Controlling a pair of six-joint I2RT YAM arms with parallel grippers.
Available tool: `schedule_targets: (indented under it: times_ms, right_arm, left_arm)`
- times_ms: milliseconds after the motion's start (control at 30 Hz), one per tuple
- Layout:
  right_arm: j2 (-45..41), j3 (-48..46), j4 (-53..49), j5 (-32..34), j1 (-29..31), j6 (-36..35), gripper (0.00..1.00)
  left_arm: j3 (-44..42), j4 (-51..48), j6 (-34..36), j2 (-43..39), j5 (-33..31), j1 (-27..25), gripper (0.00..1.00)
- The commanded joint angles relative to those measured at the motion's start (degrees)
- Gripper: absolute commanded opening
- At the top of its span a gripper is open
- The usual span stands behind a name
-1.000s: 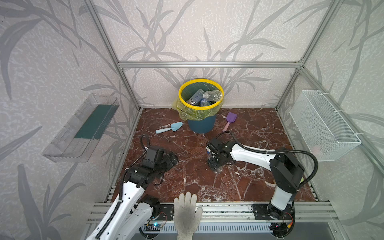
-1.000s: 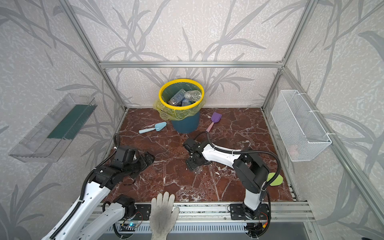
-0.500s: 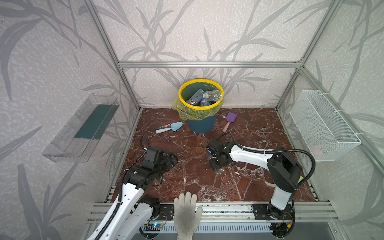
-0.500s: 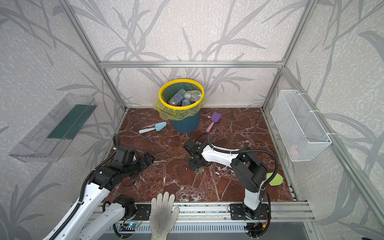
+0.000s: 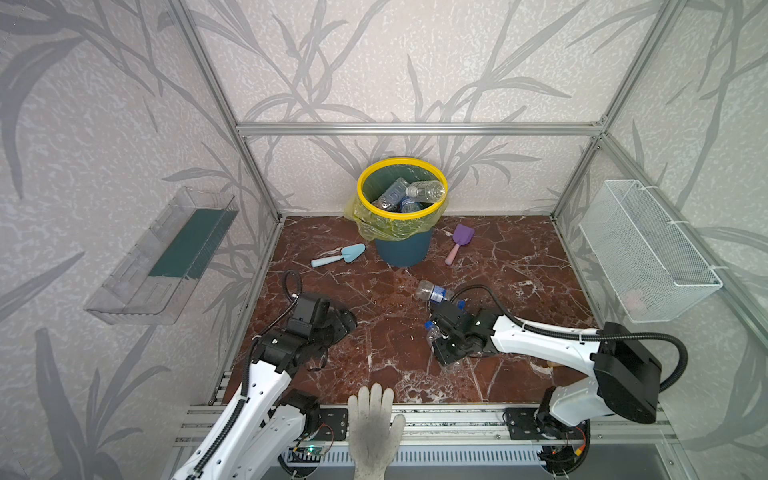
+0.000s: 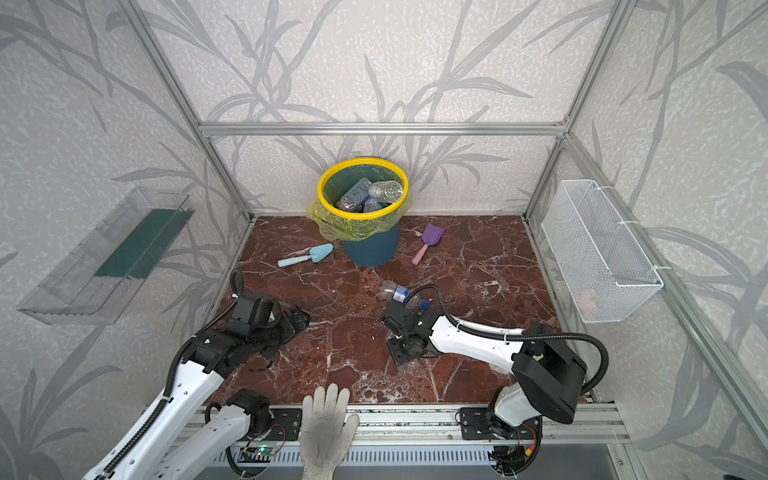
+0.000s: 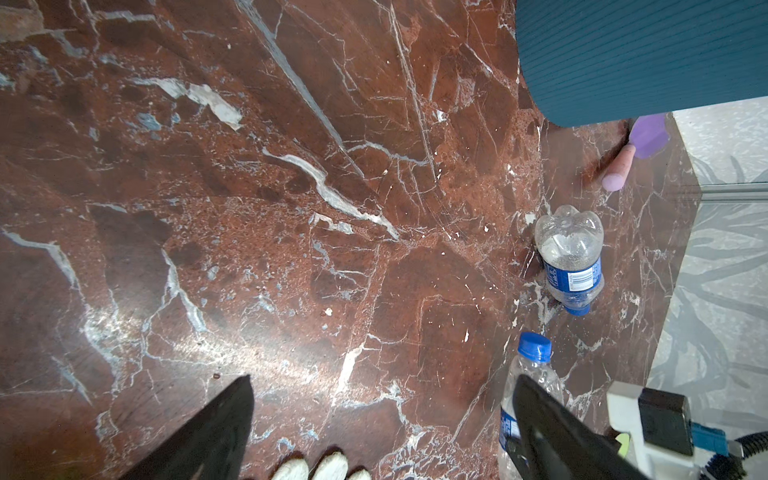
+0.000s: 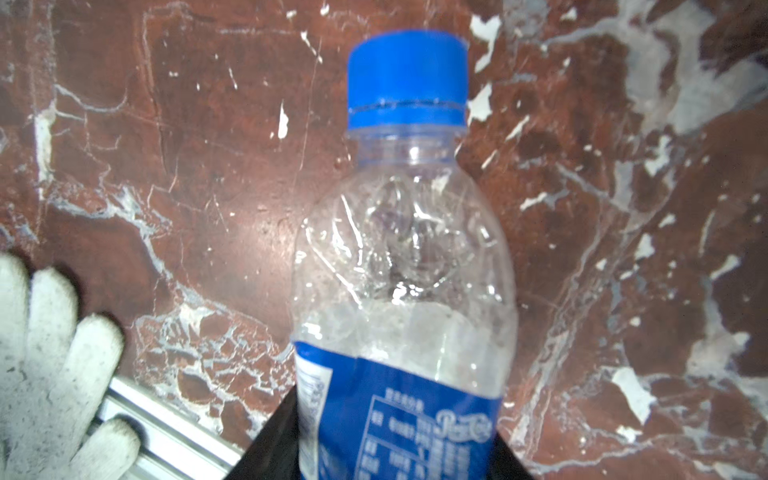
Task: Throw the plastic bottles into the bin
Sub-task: 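Lift the blue-cap bottle over the bin and open the right gripper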
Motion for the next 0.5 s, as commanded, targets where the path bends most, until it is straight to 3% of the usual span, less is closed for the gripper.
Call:
schedule_targets:
  times_ms: [0, 100, 167, 300, 367, 433, 467]
  right_arm:
    - [-4.4, 2.6, 0.0, 0.4, 0.1, 1.4, 0.51]
    - [-7.0, 11.7, -0.5, 3.5, -0.9, -3.7, 0.51]
    - [-5.6, 25.0, -3.8, 2.7, -4.6, -8.3, 0.51]
    - [9.5, 70.2, -13.7, 5.8, -9.7, -18.6, 0.59]
    - [24.1, 96.5, -21.6, 6.3, -12.1, -20.0, 0.75]
    - [41.1, 126.4, -33.1, 2.5, -16.0, -16.1, 0.82]
    - [43.2, 127.6, -33.1, -0.6, -17.7, -13.3, 0.96]
  left_arm:
    - [-0.1, 0.4, 0.2, 0.4, -0.2, 0.3, 0.97]
    - [0.6, 0.2, 0.4, 0.7, -0.4, 0.3, 0.97]
    - [1.5, -0.1, 0.7, 0.8, -0.5, 0.3, 0.97]
    - [3.6, -0.3, 1.0, 1.6, -0.3, 0.4, 0.97]
    - [5.0, -0.7, 1.2, 2.3, -0.1, 0.4, 0.97]
    - [6.3, -1.2, 1.4, 2.4, -0.2, 0.4, 0.97]
    - [6.8, -1.3, 1.6, 2.3, -0.4, 0.5, 0.97]
